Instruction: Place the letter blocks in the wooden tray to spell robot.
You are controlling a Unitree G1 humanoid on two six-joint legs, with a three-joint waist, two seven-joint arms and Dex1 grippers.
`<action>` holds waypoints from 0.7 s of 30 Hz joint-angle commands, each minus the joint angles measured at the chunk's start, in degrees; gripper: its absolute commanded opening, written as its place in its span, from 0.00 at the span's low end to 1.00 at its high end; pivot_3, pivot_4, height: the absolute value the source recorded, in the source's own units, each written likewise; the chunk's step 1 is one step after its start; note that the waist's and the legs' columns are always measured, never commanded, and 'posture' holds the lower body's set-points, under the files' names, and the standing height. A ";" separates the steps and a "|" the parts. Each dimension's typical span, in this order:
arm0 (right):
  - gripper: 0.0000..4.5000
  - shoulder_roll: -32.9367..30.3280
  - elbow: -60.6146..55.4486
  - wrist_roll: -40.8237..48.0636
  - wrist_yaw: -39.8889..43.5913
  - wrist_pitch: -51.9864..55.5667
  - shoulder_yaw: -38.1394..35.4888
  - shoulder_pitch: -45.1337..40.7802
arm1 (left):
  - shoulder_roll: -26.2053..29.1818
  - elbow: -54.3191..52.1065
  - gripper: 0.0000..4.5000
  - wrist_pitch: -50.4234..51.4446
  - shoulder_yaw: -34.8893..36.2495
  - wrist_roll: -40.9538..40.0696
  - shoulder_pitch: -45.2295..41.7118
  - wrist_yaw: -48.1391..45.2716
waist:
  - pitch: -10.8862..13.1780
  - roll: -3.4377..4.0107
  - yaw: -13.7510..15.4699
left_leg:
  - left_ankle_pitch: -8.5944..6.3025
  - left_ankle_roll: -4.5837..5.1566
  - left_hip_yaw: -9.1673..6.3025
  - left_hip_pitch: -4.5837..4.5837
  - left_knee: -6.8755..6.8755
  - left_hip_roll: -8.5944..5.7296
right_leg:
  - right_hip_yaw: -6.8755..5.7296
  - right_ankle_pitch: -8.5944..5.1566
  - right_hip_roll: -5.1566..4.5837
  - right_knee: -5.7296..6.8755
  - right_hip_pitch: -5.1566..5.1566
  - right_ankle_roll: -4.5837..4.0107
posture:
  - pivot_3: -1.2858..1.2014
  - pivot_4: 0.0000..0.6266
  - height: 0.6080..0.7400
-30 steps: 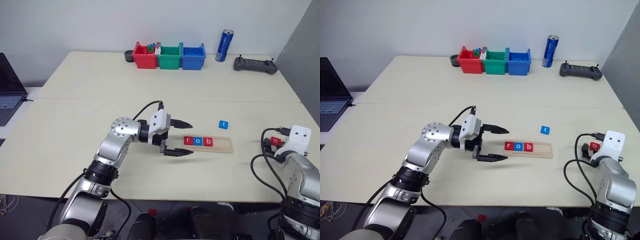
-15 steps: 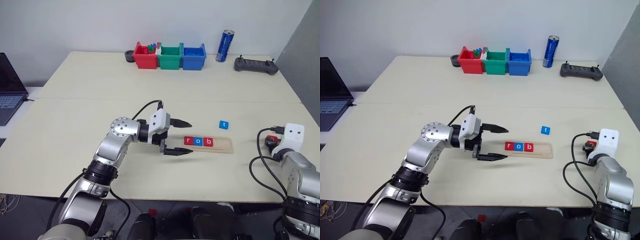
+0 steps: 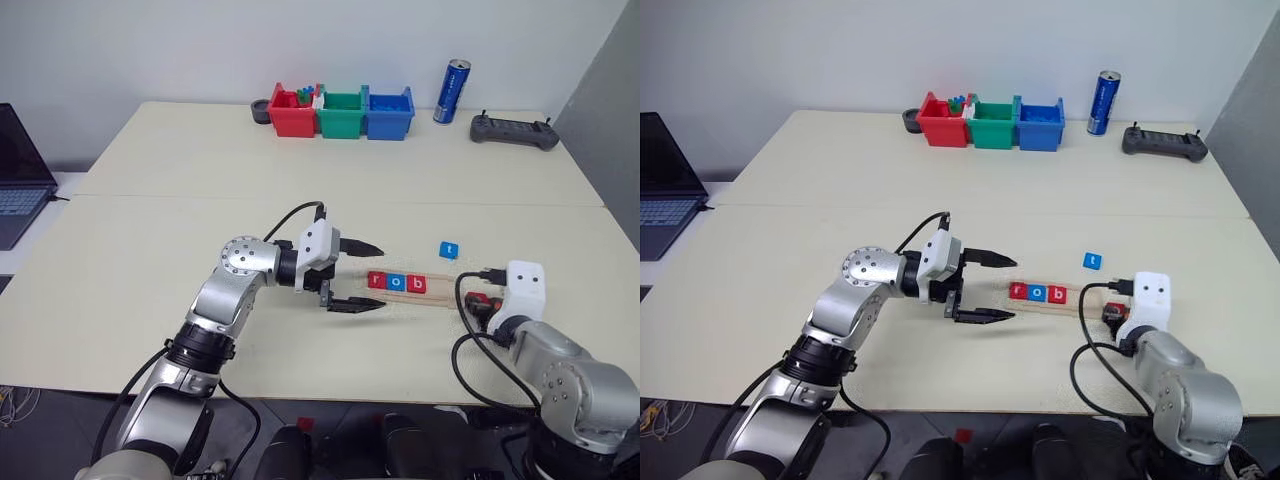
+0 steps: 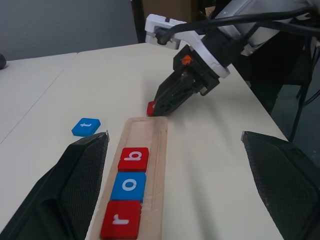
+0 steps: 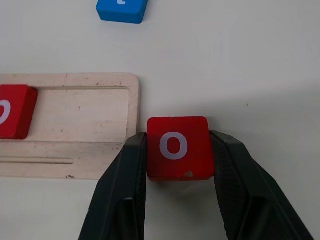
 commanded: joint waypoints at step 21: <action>0.62 -1.27 4.79 -3.02 -0.63 -2.61 -2.80 0.43 | 0.53 -2.74 1.00 -0.09 0.43 -0.84 0.08 0.35 | 0.00 -0.01 0.02 | 0.00 0.00 -0.01 0.02 0.00 -0.01 | -0.05 -0.01 -0.02 -0.04 0.05 0.01 | 0.52 0.24 1.00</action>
